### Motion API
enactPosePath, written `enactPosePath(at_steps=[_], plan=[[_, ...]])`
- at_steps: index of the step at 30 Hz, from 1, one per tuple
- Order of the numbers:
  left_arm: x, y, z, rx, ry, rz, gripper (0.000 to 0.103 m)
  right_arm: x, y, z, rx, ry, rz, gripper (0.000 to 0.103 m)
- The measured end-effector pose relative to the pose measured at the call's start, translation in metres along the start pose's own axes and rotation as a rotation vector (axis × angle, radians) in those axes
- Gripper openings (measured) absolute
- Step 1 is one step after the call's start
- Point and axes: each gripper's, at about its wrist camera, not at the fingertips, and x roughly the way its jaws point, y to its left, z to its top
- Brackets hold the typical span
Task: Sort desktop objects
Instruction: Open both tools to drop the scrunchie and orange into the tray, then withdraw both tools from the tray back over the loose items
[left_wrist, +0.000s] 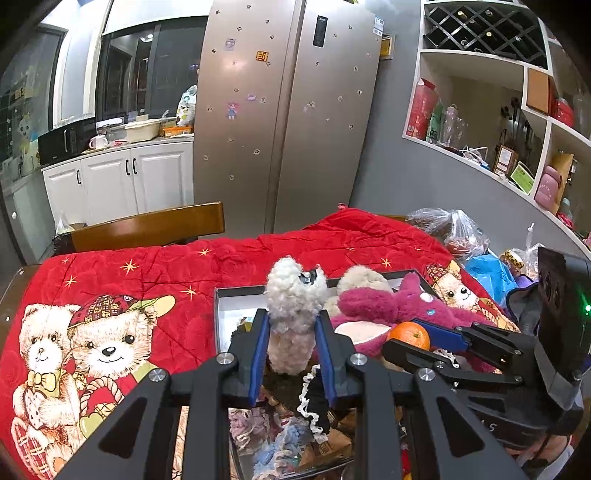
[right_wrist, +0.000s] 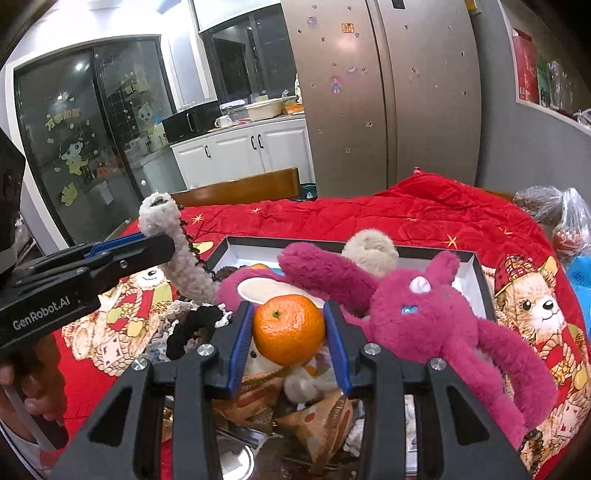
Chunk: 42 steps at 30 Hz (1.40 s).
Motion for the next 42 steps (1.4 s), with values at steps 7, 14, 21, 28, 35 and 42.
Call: enactPosePath(at_steps=[7,14,21,28,35,42], plan=[[-0.001,0.002,0.001,0.002,0.011,-0.011,0.042,-0.003,0.005,0.001,-0.022,-0.007,-0.012,0.04],[-0.01,0.006,0.004,-0.024,-0.028,0.021,0.08,-0.008,0.005,0.002,-0.016,-0.033,-0.029,0.045],[-0.016,0.014,0.007,-0.046,-0.052,0.047,0.08,-0.021,-0.009,0.008,0.074,-0.089,-0.011,0.092],[-0.018,0.014,0.009,-0.035,-0.056,0.064,0.08,-0.028,-0.009,0.011,0.068,-0.098,-0.012,0.093],[-0.014,0.013,0.008,-0.03,-0.046,0.071,0.08,-0.031,-0.001,0.009,0.025,-0.113,-0.033,0.093],[-0.013,0.01,0.007,-0.009,-0.034,0.12,0.08,-0.033,0.014,0.01,-0.041,-0.105,-0.079,0.103]])
